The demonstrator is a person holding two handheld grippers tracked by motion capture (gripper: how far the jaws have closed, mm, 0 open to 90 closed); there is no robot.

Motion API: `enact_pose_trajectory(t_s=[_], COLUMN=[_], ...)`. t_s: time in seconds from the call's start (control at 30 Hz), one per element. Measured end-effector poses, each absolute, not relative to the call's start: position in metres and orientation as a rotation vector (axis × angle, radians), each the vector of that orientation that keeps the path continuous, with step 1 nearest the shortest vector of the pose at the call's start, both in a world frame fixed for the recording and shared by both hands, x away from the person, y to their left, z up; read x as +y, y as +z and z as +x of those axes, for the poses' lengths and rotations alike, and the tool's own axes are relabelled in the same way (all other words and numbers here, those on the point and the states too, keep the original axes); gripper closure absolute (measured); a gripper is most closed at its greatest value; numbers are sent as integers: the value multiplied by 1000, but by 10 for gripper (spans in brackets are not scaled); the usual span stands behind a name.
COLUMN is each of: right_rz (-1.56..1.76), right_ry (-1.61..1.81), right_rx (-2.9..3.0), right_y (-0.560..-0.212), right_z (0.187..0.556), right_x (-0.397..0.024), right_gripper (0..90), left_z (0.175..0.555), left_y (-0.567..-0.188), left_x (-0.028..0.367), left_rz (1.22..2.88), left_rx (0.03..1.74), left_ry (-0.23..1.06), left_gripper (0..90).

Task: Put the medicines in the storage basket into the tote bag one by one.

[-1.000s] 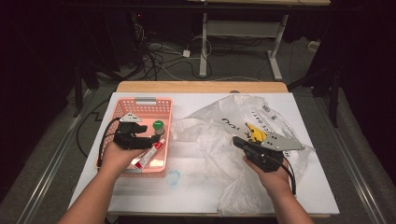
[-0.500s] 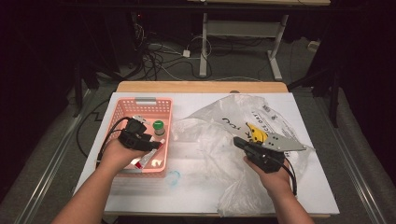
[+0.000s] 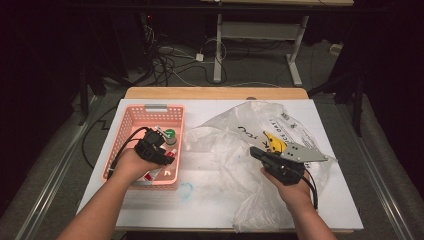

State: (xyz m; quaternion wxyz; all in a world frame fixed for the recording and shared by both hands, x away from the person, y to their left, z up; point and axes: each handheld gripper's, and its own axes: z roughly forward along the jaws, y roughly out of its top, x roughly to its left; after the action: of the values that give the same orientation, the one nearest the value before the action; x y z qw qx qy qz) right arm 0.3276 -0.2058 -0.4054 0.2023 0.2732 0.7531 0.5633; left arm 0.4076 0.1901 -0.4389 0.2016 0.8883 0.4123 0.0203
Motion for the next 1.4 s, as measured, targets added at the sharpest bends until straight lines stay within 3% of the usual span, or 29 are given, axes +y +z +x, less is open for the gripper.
enact_pose_trajectory(t_s=[0.67, 1.07, 1.4], right_rz=[764, 756, 758], right_ry=[1573, 1574, 1570], right_rx=[2102, 2106, 2105], right_y=[-405, -405, -404], right_z=[327, 326, 326], right_x=[-205, -204, -203], right_gripper=[900, 900, 900], left_z=[415, 415, 412], left_y=[-455, -455, -456], left_x=[182, 183, 181], left_rz=[2566, 2567, 2564], left_rx=[1195, 1221, 1196], left_ry=[-2, 38, 74], left_gripper=[503, 647, 671])
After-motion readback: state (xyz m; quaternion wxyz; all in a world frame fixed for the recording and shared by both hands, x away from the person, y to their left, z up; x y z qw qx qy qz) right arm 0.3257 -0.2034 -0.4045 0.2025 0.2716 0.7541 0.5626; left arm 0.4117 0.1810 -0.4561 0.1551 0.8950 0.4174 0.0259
